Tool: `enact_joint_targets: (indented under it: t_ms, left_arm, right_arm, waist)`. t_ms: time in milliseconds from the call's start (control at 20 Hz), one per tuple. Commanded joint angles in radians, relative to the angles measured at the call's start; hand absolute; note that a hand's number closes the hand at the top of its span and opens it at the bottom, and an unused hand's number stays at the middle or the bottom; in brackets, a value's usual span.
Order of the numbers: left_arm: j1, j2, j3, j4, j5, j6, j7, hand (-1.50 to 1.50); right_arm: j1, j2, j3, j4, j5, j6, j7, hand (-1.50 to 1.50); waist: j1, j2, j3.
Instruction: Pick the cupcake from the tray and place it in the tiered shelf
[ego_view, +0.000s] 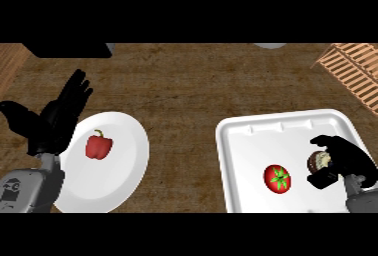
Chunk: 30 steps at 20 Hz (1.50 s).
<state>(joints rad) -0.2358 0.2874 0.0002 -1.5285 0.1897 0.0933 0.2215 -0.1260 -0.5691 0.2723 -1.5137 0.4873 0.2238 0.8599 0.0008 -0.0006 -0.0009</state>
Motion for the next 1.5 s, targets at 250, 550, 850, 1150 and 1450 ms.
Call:
enact_joint_targets:
  t_ms: [250, 550, 850, 1150, 1450]
  left_arm:
    - [-0.059, -0.016, 0.036, 0.032, -0.018, -0.021, 0.023, 0.00]
    - [-0.009, -0.018, 0.028, 0.039, -0.020, -0.033, -0.027, 0.00]
    - [-0.013, -0.002, 0.058, 0.052, -0.018, -0.043, -0.029, 0.00]
    - [-0.017, -0.016, 0.057, 0.039, -0.014, -0.028, 0.007, 0.00]
    - [-0.004, -0.007, 0.069, 0.048, -0.015, -0.044, -0.019, 0.00]
  right_arm:
    - [-0.019, 0.024, -0.004, 0.126, 0.176, -0.043, -0.206, 1.50]
    - [0.046, 0.067, 0.301, -0.150, 0.238, 0.001, -0.389, 1.50]
    - [0.169, 0.078, 0.424, -0.364, 0.341, -0.078, -0.416, 1.50]
    - [0.259, 0.121, 0.317, -0.628, 0.209, -0.185, -0.437, 1.50]
    - [0.259, 0.138, 0.145, -0.935, 0.145, -0.209, -0.331, 1.50]
  waist:
    - [0.000, 0.002, 0.001]
    - [0.015, -0.004, 0.001]
    - [-0.011, -0.003, 0.001]
    - [-0.032, -0.006, 0.002]
    - [-0.023, -0.004, 0.000]
